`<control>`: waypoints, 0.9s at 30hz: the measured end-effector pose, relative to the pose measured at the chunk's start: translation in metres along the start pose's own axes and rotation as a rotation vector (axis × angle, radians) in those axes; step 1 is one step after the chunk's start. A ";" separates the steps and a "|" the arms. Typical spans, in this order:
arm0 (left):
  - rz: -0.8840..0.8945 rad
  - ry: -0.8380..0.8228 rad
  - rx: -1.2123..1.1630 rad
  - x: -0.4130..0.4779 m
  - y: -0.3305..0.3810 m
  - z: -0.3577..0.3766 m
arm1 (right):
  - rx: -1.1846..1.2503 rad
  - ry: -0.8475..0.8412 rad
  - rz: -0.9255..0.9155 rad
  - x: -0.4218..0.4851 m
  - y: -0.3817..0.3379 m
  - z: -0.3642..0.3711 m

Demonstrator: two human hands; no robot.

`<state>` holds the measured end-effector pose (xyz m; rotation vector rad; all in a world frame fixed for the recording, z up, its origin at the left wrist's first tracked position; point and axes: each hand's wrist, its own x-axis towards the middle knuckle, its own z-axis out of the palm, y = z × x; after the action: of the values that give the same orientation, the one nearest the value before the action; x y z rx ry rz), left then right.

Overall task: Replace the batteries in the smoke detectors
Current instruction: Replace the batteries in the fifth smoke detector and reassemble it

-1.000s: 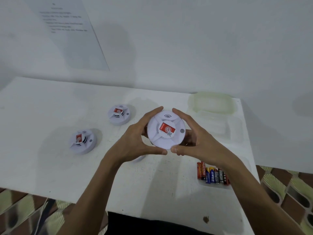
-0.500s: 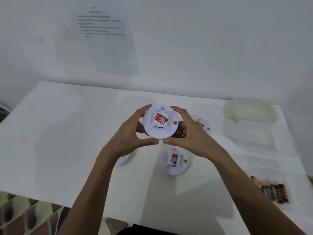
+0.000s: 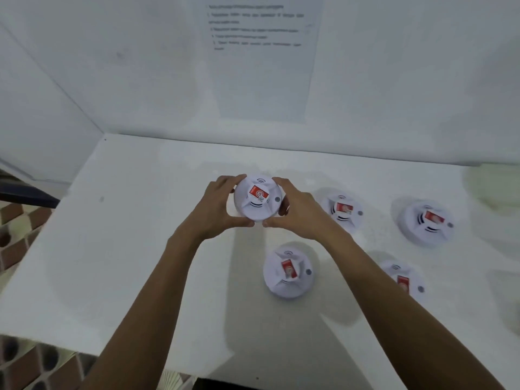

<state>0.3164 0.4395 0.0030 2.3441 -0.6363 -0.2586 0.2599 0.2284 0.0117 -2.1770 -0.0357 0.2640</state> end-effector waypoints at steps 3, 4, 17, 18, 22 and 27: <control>-0.044 -0.033 -0.018 0.010 -0.024 0.005 | -0.024 -0.026 0.049 0.019 0.006 0.015; -0.058 -0.049 -0.026 0.012 -0.029 0.008 | -0.032 -0.038 0.066 0.024 0.009 0.019; -0.153 -0.075 -0.080 0.007 -0.058 0.032 | -0.212 -0.089 0.143 0.039 0.025 0.038; -0.160 -0.073 -0.083 0.005 -0.056 0.033 | -0.221 -0.086 0.148 0.039 0.025 0.039; -0.174 -0.056 -0.108 -0.004 -0.045 0.029 | -0.182 -0.100 0.169 0.035 0.021 0.033; -0.158 -0.045 0.031 -0.019 -0.027 0.023 | -0.072 -0.081 0.149 0.009 0.017 0.013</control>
<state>0.3021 0.4531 -0.0321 2.4279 -0.4791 -0.3757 0.2646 0.2303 -0.0113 -2.2428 0.0723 0.4414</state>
